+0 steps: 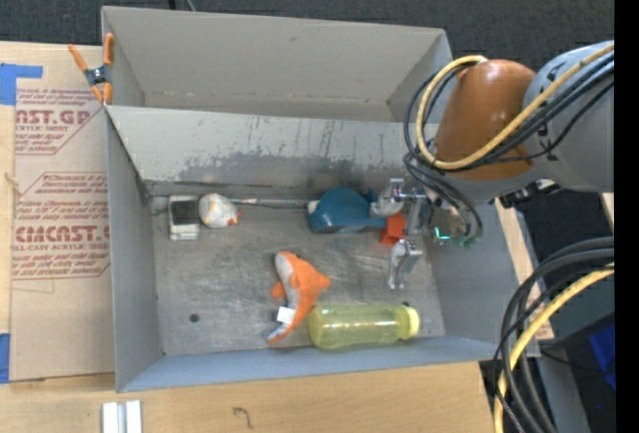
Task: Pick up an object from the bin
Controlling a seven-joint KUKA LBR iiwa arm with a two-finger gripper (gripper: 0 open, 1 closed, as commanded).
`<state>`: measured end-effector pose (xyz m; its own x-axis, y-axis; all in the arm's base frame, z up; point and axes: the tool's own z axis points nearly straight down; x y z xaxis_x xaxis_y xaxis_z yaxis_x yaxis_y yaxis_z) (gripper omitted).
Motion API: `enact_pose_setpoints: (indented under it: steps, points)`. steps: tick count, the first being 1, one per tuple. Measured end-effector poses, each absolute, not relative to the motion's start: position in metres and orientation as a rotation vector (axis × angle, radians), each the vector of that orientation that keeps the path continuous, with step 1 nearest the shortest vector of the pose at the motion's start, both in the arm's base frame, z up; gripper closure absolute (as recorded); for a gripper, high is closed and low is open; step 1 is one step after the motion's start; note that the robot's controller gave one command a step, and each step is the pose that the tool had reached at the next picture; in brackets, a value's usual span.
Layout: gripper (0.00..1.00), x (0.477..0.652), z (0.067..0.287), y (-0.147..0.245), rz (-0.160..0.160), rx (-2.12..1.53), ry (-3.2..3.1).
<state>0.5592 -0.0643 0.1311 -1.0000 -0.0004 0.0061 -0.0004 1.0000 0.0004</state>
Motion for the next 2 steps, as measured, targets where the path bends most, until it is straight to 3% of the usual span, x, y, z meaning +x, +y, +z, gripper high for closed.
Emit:
enact_pose_setpoints:
  steps: [1,2]
  points:
    - [0.0,0.561,0.136,-0.064,0.0,0.001,-3.143]
    - [0.0,0.539,0.156,-0.029,0.002,0.054,-3.138]
